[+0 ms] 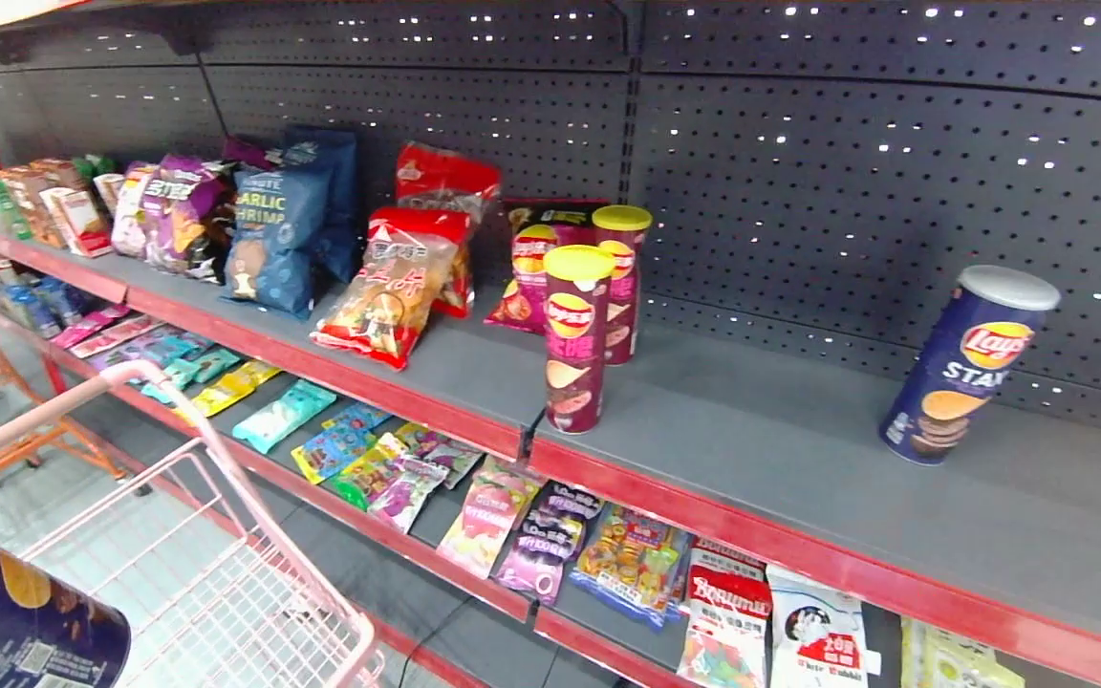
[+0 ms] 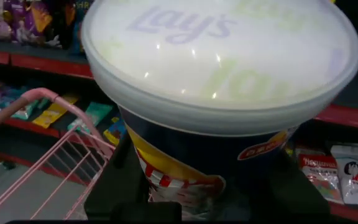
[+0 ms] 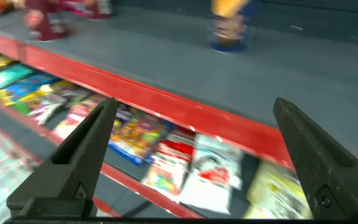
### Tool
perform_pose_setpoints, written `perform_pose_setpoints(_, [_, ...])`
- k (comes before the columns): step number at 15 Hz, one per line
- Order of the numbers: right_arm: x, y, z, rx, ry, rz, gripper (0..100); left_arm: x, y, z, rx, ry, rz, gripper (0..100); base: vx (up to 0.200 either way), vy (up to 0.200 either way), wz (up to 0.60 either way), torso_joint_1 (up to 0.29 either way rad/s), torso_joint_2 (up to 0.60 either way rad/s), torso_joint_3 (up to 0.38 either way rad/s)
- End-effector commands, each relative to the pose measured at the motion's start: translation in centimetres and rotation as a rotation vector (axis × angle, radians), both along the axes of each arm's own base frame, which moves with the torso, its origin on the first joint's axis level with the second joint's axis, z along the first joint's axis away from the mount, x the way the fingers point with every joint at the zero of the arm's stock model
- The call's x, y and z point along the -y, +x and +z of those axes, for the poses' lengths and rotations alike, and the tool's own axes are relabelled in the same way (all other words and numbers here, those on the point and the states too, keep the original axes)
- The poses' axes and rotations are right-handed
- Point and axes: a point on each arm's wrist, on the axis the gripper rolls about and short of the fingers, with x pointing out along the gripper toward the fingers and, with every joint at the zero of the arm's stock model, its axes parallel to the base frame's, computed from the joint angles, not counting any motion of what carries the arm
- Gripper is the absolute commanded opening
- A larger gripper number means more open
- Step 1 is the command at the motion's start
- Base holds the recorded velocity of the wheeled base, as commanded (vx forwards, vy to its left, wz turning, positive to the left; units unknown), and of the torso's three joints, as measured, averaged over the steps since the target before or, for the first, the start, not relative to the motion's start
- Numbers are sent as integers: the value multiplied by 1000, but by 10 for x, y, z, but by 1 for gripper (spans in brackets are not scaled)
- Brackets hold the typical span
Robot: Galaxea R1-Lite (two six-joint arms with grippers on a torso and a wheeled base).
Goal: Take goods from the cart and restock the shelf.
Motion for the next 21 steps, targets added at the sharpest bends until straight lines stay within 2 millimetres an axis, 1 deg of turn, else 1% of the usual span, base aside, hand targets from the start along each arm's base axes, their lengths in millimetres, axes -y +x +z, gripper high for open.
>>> perform_pose_setpoints(1, [0,0,0,-1,0,1,100,0,-4,-1,19,7,3,0,0,0,-600,7,2,2])
perform_pose_setpoints(4, [0,0,0,-1,0,1,100,-1,-11,-4,28,78,81,0,0,0,-600,2,-1,1])
perform_pose_setpoints(6, [0,0,0,-1,0,1,100,-1,-18,-8,38,93,63,0,0,0,-600,5,2,5])
perform_pose_setpoints(10, [0,0,0,-1,-3,1,100,-1,-22,-9,52,93,62,0,0,0,-600,1,2,4])
perform_pose_setpoints(12, [0,0,0,-1,-2,1,100,0,-26,-9,74,93,62,0,0,0,0,0,0,0])
perform_pose_setpoints(15, [0,1,1,-15,-11,7,100,0,-40,-16,91,93,49,0,0,0,0,0,0,0])
perform_pose_setpoints(16, [-1,-1,13,28,-42,47,100,-1,-48,-21,90,92,33,0,0,0,0,0,0,0])
perform_pose_setpoints(17, [-1,5,80,25,1,76,100,-1,-53,-25,78,92,33,0,0,0,0,0,0,0])
perform_pose_setpoints(18, [-2,19,115,-9,81,110,100,-1,-57,-29,74,94,31,0,0,0,0,0,0,0])
perform_pose_setpoints(19, [-5,29,120,-48,20,234,100,-1,-59,-30,80,98,30,0,0,0,0,0,0,0])
perform_pose_setpoints(20, [-8,43,119,-95,-105,374,100,-1,-57,-30,73,98,33,0,0,0,0,0,0,0])
perform_pose_setpoints(21, [-12,68,125,-169,-122,412,100,-1,-56,-32,63,97,29,0,0,0,0,0,0,0])
